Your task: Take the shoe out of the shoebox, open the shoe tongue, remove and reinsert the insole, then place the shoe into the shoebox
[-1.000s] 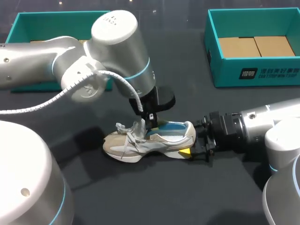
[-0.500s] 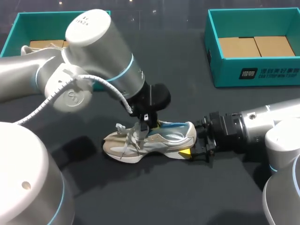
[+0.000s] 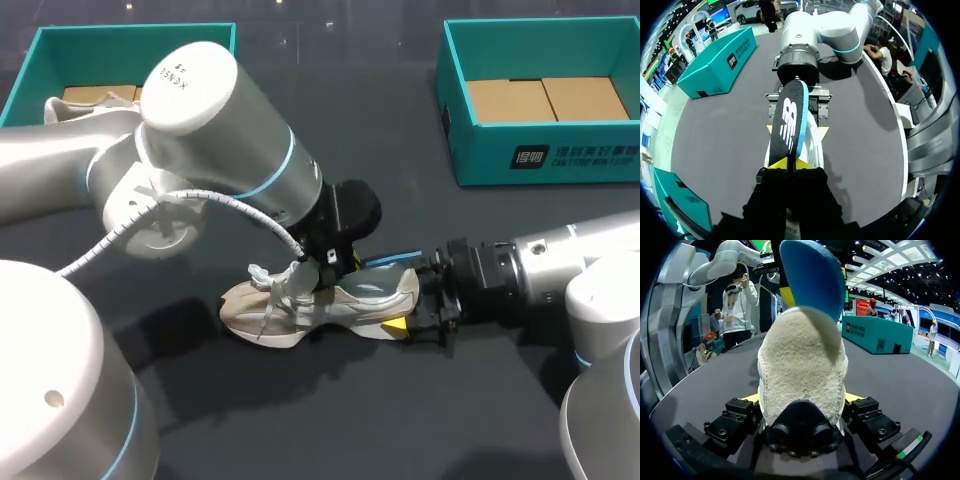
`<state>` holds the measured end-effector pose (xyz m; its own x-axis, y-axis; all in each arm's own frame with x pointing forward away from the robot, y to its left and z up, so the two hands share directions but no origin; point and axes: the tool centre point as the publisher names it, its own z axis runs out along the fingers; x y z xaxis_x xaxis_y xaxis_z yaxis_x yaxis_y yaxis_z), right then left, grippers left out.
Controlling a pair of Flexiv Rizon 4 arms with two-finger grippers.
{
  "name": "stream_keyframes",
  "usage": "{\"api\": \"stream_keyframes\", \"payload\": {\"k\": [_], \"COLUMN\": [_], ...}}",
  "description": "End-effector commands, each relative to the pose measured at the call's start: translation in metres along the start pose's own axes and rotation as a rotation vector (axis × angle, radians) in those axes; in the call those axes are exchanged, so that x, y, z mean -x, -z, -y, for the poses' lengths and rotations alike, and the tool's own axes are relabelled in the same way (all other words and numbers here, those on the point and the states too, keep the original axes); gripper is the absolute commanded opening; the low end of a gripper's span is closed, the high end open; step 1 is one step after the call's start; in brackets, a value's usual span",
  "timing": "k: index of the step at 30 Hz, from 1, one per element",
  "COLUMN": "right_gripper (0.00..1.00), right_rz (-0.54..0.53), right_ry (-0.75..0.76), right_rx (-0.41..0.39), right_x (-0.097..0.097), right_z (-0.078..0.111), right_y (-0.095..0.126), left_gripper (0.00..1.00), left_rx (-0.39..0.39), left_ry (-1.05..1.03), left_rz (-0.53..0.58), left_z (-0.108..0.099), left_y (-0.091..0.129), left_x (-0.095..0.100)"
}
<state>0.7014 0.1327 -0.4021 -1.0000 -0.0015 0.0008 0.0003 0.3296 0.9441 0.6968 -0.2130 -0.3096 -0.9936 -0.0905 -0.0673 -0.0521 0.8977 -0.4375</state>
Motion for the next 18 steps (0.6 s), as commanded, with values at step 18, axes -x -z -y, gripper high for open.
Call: {"api": "stream_keyframes", "payload": {"k": [18], "right_gripper": [0.00], "right_rz": [0.001], "right_ry": [0.000], "right_rx": [-0.003], "right_x": [-0.002], "right_z": [0.000], "right_y": [-0.001], "left_gripper": [0.59], "left_rx": [-0.082], "left_ry": [-0.138], "left_rz": [0.110], "left_z": [0.006], "left_y": [0.001], "left_x": [-0.017]}}
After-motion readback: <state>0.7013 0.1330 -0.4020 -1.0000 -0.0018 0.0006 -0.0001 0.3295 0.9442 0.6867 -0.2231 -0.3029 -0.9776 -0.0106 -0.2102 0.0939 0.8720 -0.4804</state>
